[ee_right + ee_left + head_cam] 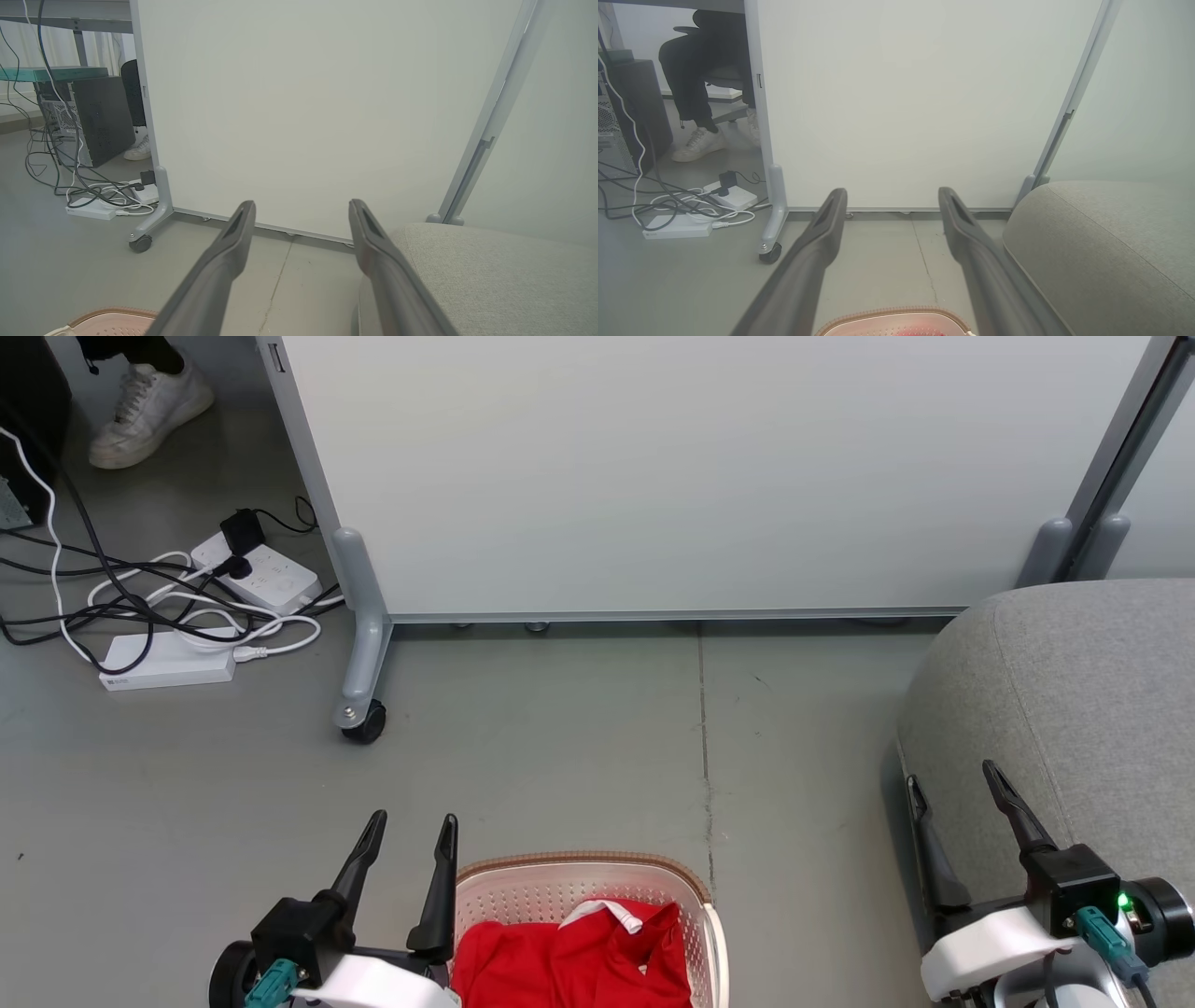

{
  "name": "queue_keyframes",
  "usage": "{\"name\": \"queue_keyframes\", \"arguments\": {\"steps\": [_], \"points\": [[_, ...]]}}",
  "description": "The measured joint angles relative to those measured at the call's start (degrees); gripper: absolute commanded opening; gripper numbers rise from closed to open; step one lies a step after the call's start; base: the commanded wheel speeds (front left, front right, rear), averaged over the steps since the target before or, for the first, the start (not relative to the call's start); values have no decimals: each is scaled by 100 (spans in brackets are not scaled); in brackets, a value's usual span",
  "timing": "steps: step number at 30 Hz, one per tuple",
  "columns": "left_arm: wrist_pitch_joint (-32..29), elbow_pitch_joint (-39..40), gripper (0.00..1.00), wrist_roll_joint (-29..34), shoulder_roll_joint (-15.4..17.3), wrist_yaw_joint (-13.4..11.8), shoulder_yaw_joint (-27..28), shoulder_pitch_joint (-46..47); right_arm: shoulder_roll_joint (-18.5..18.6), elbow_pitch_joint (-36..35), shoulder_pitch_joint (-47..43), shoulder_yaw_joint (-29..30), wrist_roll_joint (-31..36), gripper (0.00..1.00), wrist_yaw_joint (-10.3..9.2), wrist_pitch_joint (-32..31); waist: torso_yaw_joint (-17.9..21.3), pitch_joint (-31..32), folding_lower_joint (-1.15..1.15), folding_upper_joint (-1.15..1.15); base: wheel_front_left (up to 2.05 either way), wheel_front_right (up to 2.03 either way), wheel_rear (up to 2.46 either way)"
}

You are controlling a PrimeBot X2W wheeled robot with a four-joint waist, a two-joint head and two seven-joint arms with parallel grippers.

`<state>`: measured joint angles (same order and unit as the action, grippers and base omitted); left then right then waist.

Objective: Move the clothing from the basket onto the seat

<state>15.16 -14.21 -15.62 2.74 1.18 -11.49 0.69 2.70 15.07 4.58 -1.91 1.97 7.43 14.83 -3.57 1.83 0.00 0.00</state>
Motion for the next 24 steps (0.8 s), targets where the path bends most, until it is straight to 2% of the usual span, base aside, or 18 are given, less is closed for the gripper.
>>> {"name": "queue_keyframes", "arguments": {"steps": [11, 16, 24], "points": [[0, -38, 100, 7, 1, 24, -18, 10, 0, 4, 16, -24, -41, 100, 0, 0, 20, -56, 0, 0, 0, 0, 0], [0, -321, 100, 58, 1, 26, -127, 57, -1, 57, 38, -18, -29, 100, 0, 1, 67, -194, 0, 0, 0, 0, 0], [0, -762, 100, 304, 1, 36, -196, 492, -3, -3, 321, 116, -33, 100, 5, 1, 267, -894, 0, 0, 0, 0, 0]]}}
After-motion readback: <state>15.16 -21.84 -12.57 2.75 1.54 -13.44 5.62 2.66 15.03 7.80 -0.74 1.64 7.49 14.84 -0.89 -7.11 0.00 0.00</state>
